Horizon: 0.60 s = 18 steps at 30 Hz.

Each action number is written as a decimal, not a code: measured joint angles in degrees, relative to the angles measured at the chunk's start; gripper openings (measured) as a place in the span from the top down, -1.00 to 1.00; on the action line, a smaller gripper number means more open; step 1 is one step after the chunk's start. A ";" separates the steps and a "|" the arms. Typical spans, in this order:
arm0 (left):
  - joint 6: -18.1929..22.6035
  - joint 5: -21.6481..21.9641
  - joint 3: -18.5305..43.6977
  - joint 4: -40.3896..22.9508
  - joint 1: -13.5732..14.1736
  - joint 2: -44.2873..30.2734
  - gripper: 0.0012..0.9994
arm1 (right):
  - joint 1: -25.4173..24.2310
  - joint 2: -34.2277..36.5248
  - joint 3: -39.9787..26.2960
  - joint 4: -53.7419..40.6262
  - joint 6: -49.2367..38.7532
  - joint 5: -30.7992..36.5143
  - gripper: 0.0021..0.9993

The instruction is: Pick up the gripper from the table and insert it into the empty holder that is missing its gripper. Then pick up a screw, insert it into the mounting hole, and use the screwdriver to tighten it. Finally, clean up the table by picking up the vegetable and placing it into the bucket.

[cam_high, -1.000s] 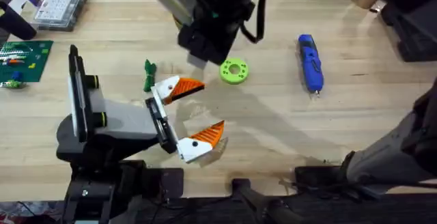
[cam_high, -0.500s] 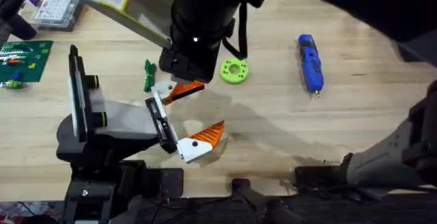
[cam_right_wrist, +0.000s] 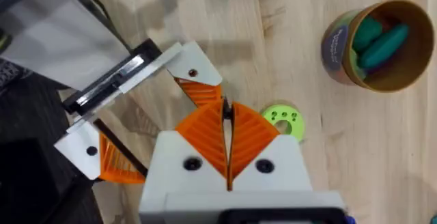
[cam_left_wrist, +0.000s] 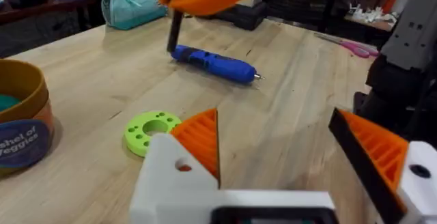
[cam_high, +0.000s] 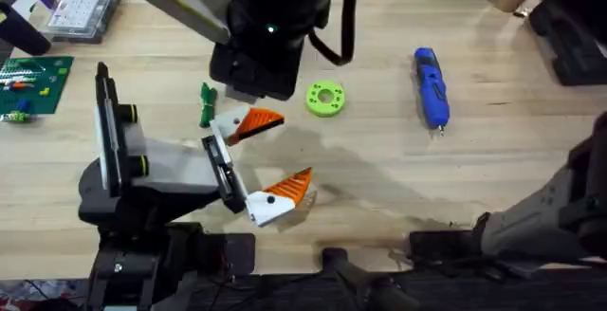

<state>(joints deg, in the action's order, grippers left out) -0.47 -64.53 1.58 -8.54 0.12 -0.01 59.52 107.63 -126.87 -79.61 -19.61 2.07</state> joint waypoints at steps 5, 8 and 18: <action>0.00 0.00 0.00 0.00 0.00 0.00 -0.98 | 0.74 0.00 0.00 -0.03 -0.40 0.00 0.99; 0.00 0.00 0.00 0.00 0.00 0.00 -0.98 | 1.16 0.00 0.00 -0.09 -0.59 0.00 0.99; 0.00 0.00 0.00 0.00 0.00 0.00 -0.98 | 2.95 0.00 0.00 -0.15 -1.47 0.00 0.99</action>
<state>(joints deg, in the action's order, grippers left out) -0.47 -64.53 1.58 -8.54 0.12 -0.01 62.48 107.63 -126.87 -79.76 -21.08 2.07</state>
